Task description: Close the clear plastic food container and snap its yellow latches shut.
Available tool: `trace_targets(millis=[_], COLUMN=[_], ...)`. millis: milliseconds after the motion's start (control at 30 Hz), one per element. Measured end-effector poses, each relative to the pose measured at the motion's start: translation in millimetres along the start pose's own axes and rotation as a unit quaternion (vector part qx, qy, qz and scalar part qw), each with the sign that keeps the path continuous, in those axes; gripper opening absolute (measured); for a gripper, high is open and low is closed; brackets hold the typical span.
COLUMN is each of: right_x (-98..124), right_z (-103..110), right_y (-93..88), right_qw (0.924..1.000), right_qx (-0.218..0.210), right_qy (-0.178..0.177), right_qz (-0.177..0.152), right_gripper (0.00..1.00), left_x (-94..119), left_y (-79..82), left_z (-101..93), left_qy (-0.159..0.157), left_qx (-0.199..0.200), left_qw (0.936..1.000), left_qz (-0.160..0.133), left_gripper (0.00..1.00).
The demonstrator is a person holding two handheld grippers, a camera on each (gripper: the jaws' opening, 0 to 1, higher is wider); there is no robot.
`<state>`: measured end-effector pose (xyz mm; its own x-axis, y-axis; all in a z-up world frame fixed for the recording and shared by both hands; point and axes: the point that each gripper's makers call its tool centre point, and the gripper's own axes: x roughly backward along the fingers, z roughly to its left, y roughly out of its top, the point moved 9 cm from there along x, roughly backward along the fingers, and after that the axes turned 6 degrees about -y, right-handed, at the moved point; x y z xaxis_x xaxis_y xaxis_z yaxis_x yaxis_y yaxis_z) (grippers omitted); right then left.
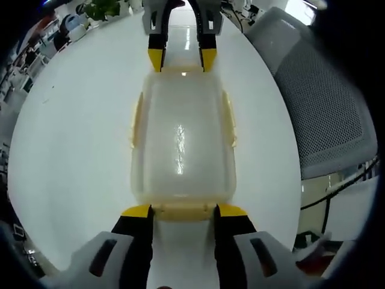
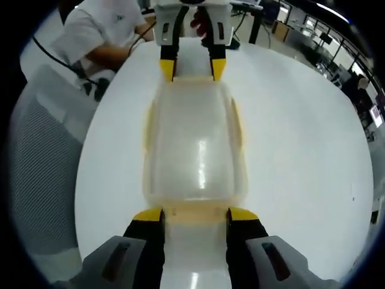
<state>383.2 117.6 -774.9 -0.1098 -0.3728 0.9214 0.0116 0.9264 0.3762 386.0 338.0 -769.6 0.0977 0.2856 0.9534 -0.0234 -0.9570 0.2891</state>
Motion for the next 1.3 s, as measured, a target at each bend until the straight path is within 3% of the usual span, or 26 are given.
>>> trace_targets(millis=[233, 500, 867, 1300], right_x=[1, 11, 32, 64], right_z=[2, 1, 8, 12], right_y=[0.8, -0.5, 10.9, 13.7], right_qw=[0.9999, 0.9999, 0.9998, 0.9999], right_qx=[0.008, 0.010, 0.012, 0.012], right_qy=[0.008, 0.008, 0.007, -0.001], right_qz=[-0.003, -0.006, -0.011, -0.003], right_gripper=[0.38, 0.38, 0.38, 0.38], left_x=[0, 11, 27, 49], left_y=[3.1, 8.6, 11.3, 27.4], left_z=[-0.8, -3.1, -13.6, -22.1], left_qy=[-0.006, -0.005, -0.004, -0.004], left_qx=[0.005, 0.003, 0.003, -0.002], left_qw=[0.9999, 1.0000, 1.0000, 1.0000], left_qz=[0.014, 0.006, 0.008, -0.002], left_gripper=[0.39, 0.38, 0.38, 0.39])
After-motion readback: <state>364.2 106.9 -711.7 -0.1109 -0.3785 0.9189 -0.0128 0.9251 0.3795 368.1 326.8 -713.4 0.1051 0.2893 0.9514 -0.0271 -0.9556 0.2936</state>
